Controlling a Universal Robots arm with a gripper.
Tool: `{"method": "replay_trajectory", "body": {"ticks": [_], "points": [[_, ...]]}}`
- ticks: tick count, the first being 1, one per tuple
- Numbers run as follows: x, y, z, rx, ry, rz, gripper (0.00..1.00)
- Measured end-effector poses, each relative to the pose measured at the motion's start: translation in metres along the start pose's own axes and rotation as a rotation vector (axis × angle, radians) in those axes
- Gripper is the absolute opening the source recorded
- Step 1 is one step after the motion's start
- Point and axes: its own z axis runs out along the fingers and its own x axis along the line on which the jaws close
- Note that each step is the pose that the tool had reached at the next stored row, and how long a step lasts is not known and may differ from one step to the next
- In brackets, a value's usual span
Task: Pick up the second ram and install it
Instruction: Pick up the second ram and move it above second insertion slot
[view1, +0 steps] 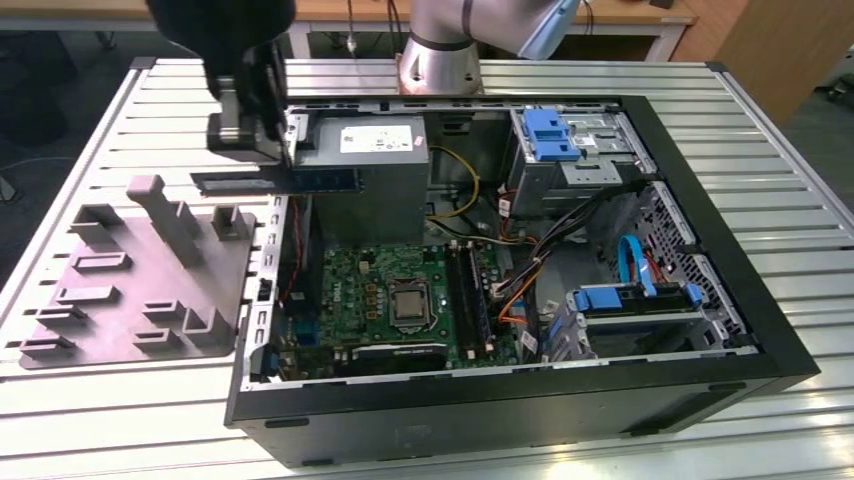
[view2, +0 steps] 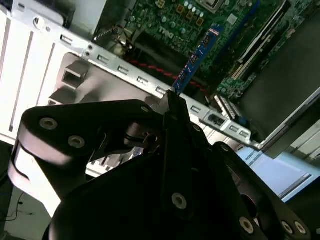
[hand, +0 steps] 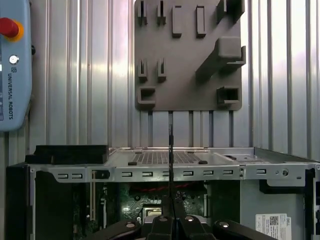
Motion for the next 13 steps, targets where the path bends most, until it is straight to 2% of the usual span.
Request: {"method": "replay_trajectory", "body": {"ticks": [13], "points": [[-0.0009, -0.0591, -0.0002, -0.0008, -0.0002, 0.000, 0.11]]}}
